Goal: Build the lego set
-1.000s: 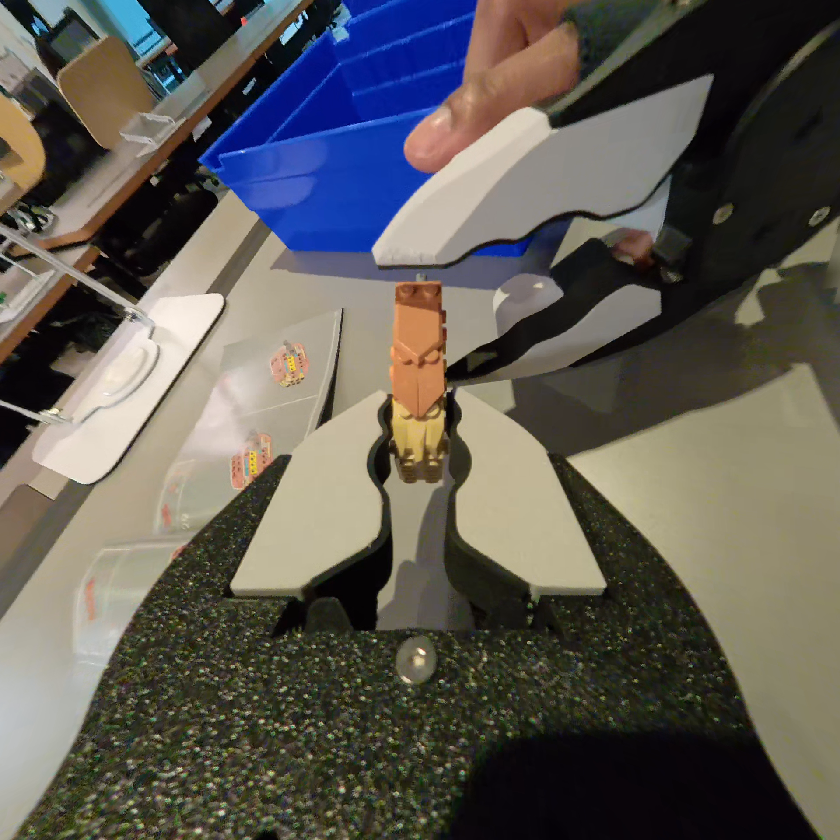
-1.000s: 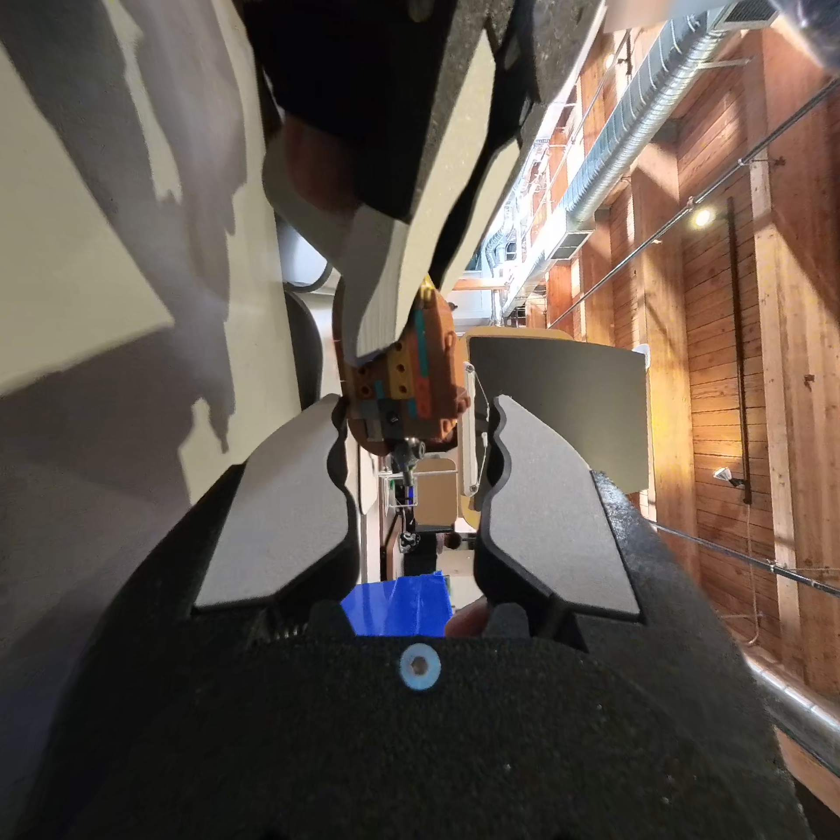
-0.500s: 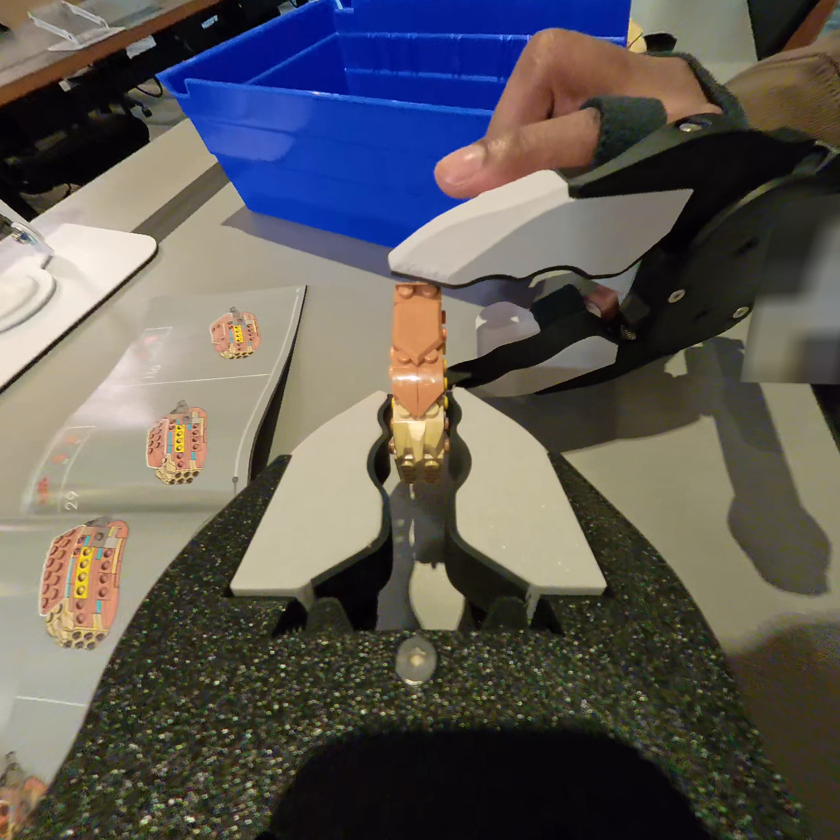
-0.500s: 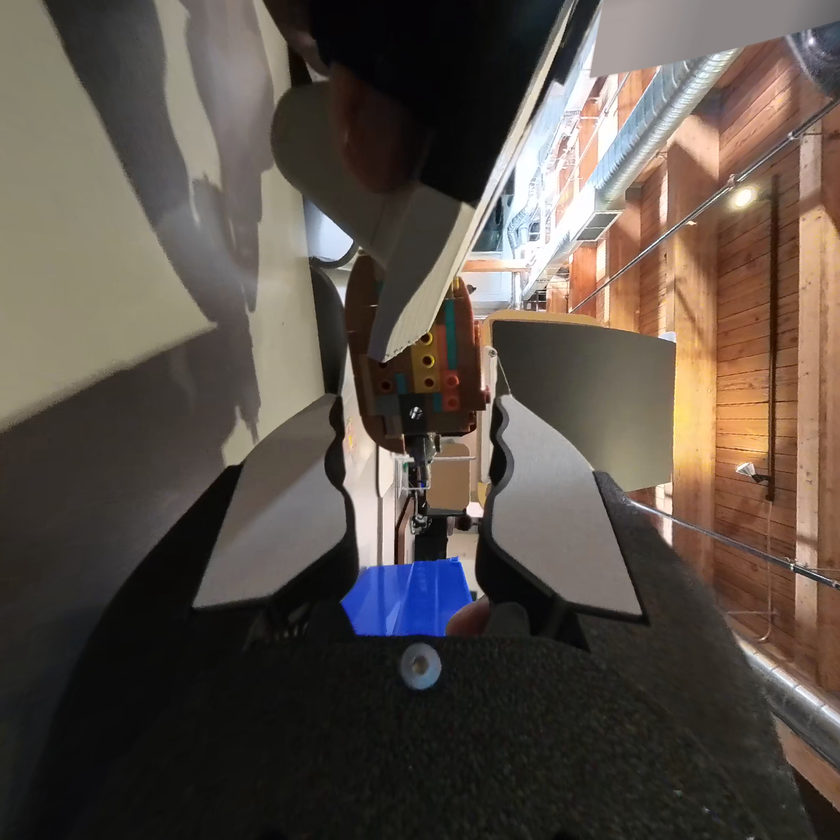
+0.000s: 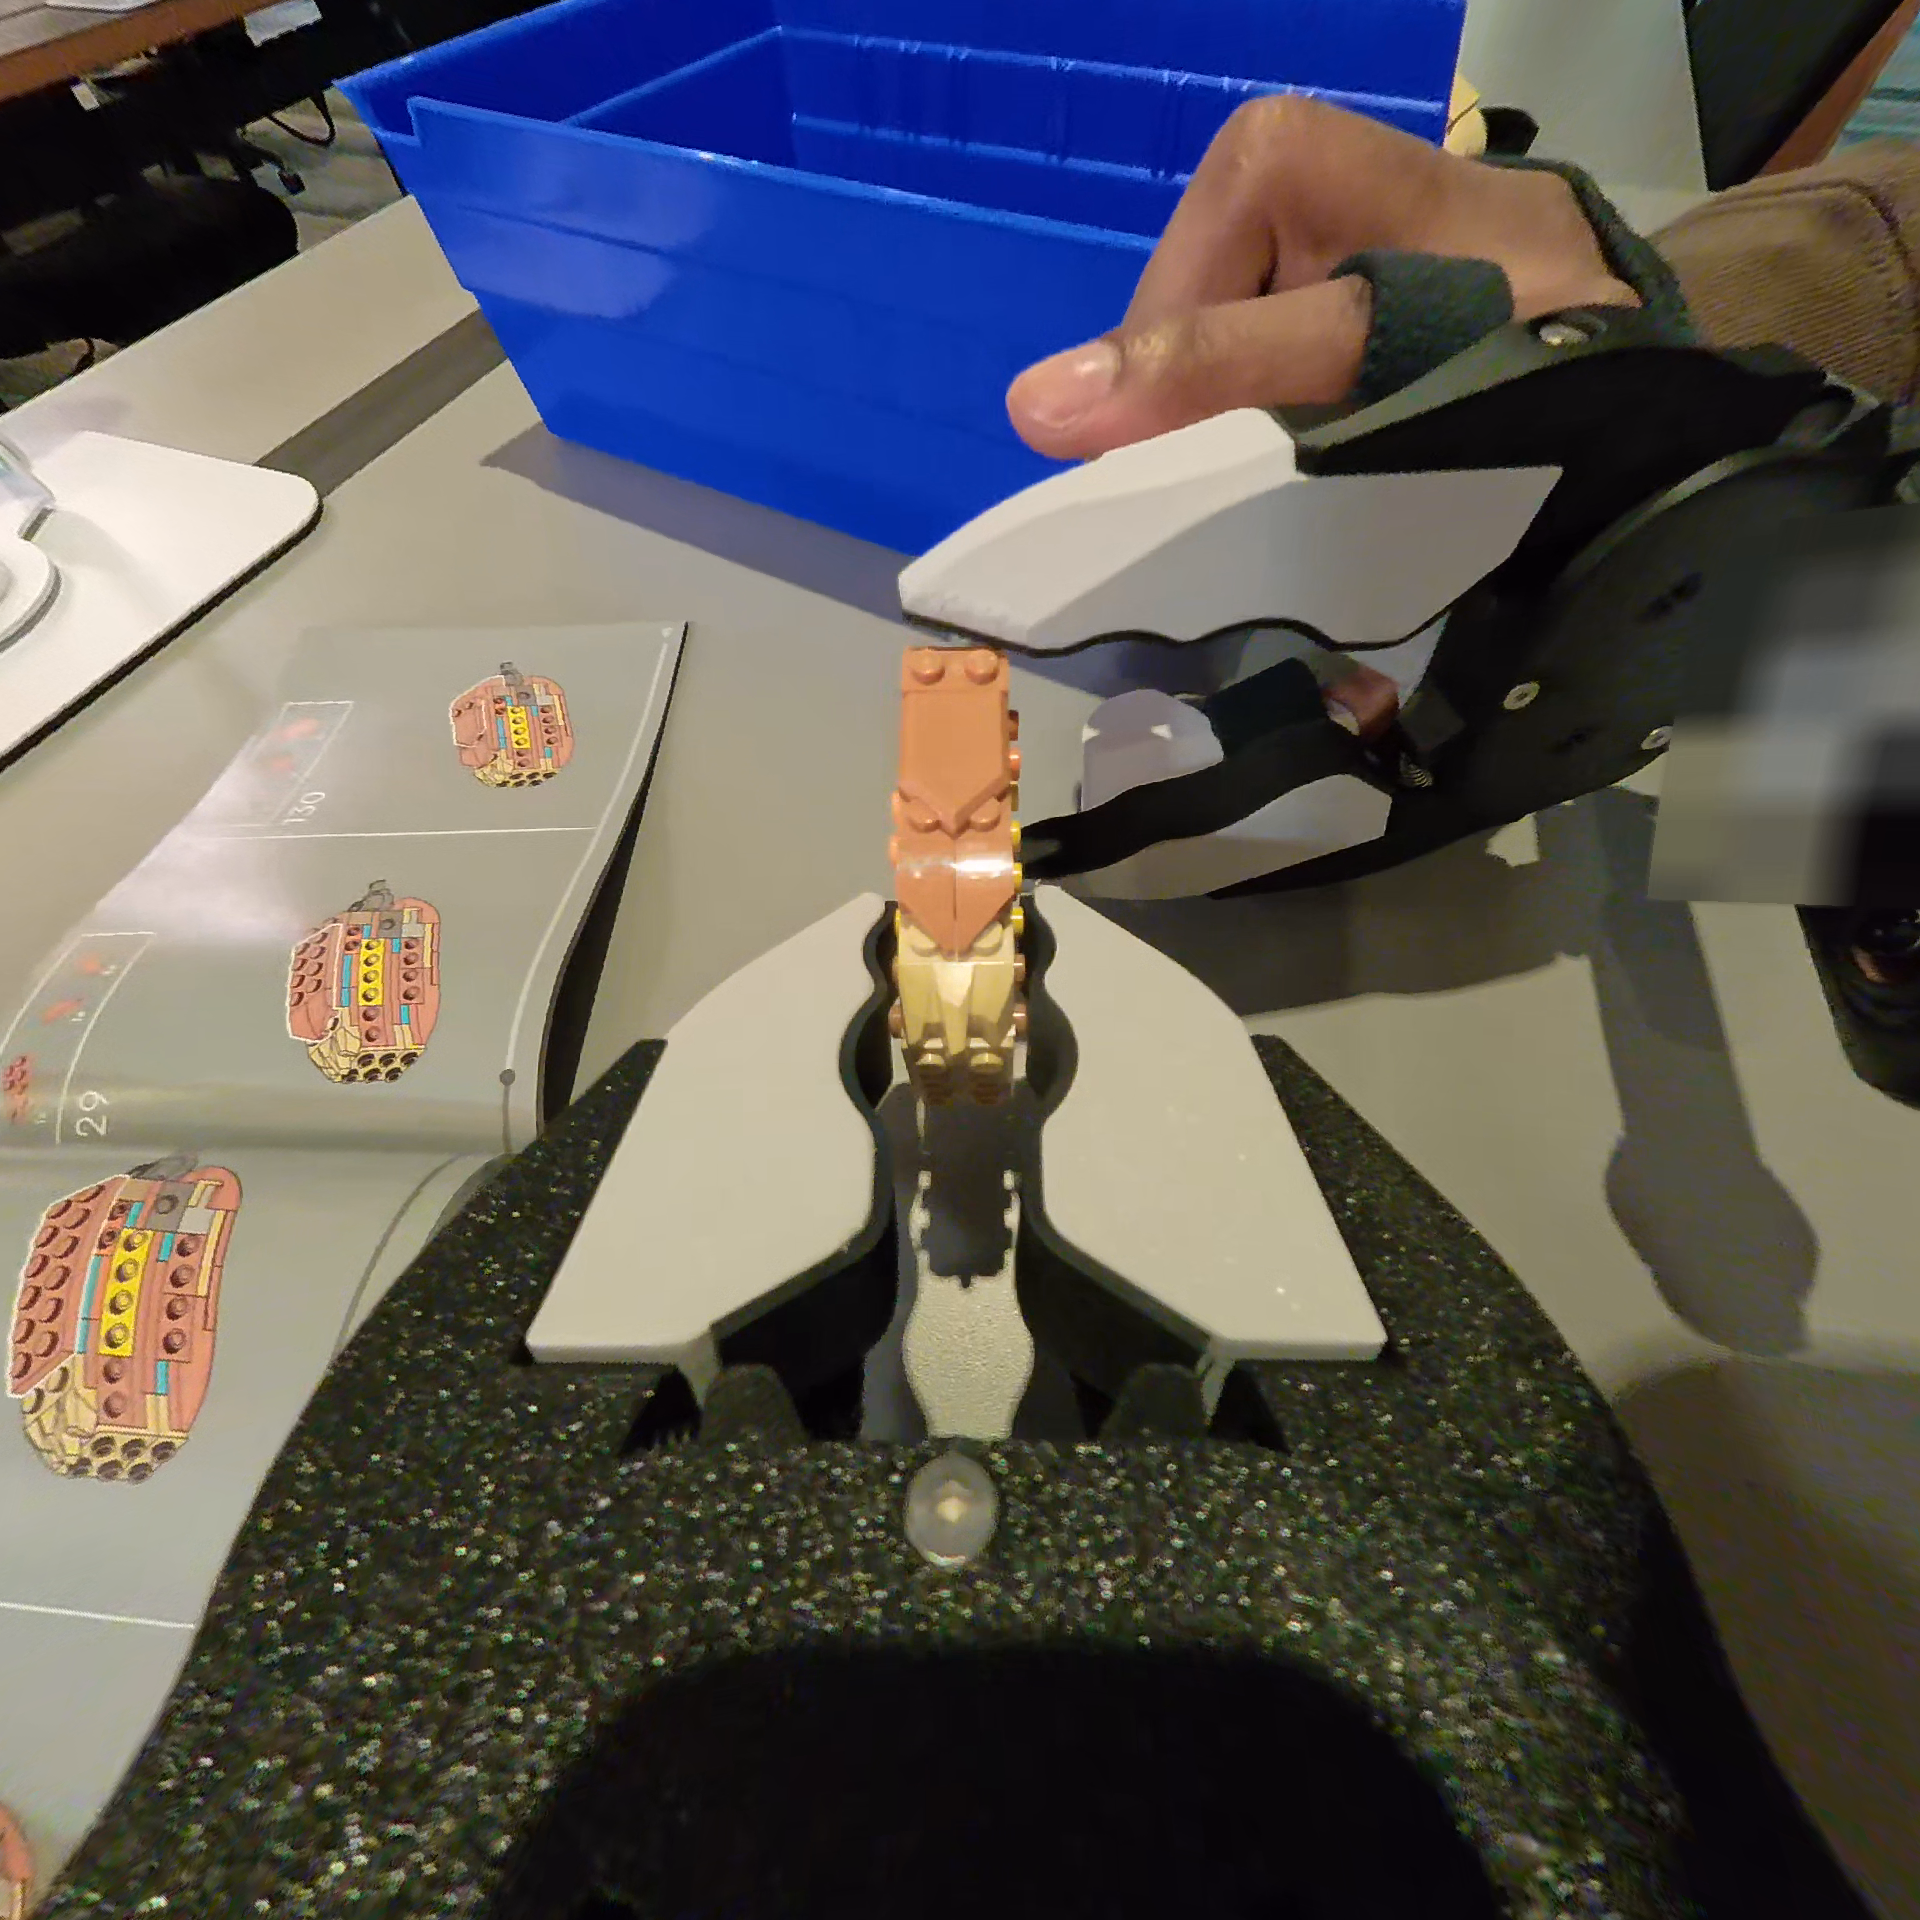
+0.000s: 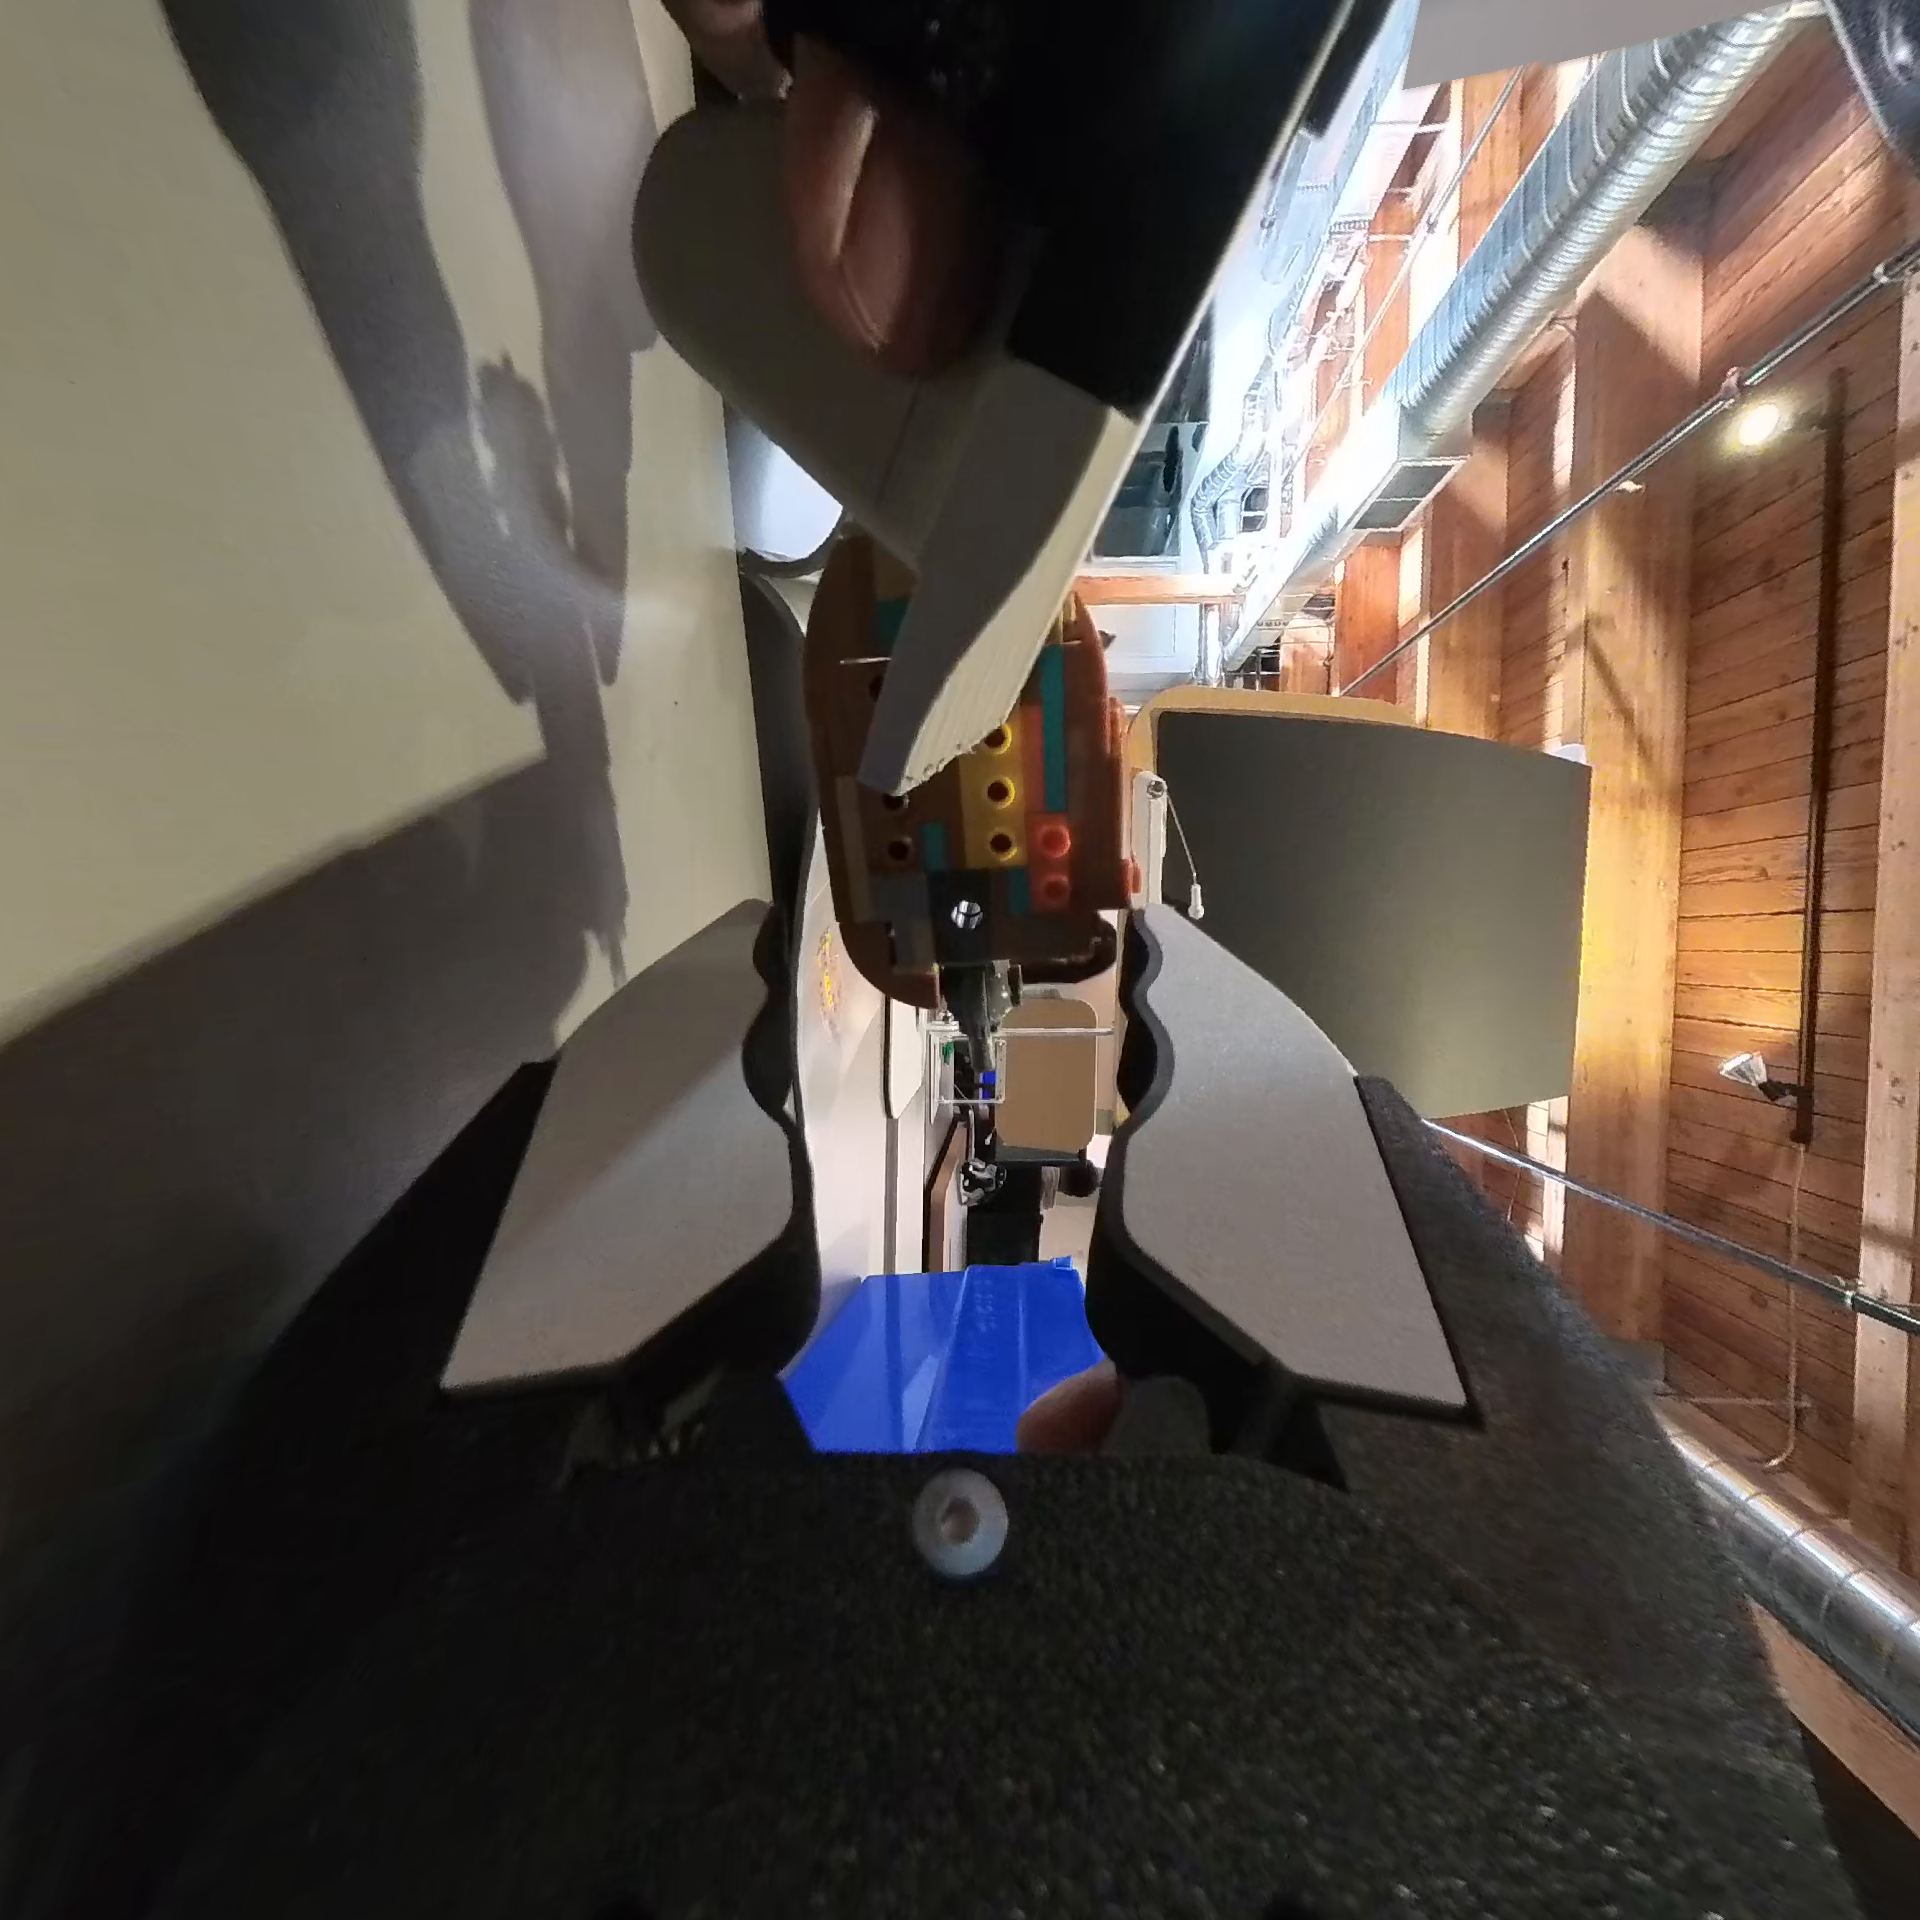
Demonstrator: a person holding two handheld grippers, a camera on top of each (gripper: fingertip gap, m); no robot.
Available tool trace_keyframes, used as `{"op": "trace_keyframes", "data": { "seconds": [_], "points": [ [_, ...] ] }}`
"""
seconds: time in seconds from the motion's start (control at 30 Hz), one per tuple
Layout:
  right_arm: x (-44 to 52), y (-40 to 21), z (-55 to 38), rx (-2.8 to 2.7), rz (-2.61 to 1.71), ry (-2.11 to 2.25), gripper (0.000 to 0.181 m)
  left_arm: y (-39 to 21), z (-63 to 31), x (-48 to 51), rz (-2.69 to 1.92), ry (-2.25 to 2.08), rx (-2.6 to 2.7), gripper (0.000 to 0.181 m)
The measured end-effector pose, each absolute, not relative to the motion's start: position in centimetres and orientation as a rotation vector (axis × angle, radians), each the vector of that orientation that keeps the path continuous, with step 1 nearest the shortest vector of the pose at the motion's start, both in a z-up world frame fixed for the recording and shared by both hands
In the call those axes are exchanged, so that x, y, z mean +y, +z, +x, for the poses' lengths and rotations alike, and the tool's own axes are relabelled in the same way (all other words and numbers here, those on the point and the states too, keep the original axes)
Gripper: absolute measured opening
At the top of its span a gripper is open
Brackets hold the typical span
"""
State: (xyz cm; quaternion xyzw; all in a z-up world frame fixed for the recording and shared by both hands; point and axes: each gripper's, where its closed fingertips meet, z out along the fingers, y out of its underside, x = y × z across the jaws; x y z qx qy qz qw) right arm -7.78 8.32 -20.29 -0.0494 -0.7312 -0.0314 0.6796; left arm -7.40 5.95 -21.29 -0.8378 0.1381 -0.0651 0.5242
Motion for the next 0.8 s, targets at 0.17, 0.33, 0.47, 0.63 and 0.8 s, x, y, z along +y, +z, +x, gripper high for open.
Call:
{"op": "trace_keyframes", "data": {
  "seconds": [0.17, 0.33, 0.47, 0.63, 0.8],
  "points": [
    [8.4, -20.3, -7.9, -1.634, -0.121, -0.098, 0.06, -21.4, -7.5, 5.9, -2.022, -0.141, 0.32, 0.022],
    [8.3, -19.6, -8.1, -1.602, -0.153, -0.112, 0.059, -21.2, -7.4, 5.8, -2.028, -0.107, 0.327, 0.022],
    [8.0, -19.6, -8.3, -1.604, -0.179, -0.11, 0.069, -21.0, -7.2, 5.8, -2.031, -0.119, 0.321, 0.022],
    [8.0, -19.7, -8.7, -1.607, -0.19, -0.112, 0.078, -21.0, -6.9, 5.7, -2.037, -0.114, 0.34, 0.022],
    [7.9, -19.7, -8.8, -1.601, -0.175, -0.121, 0.073, -21.2, -6.4, 5.7, -2.05, -0.1, 0.37, 0.022]
  ]
}}
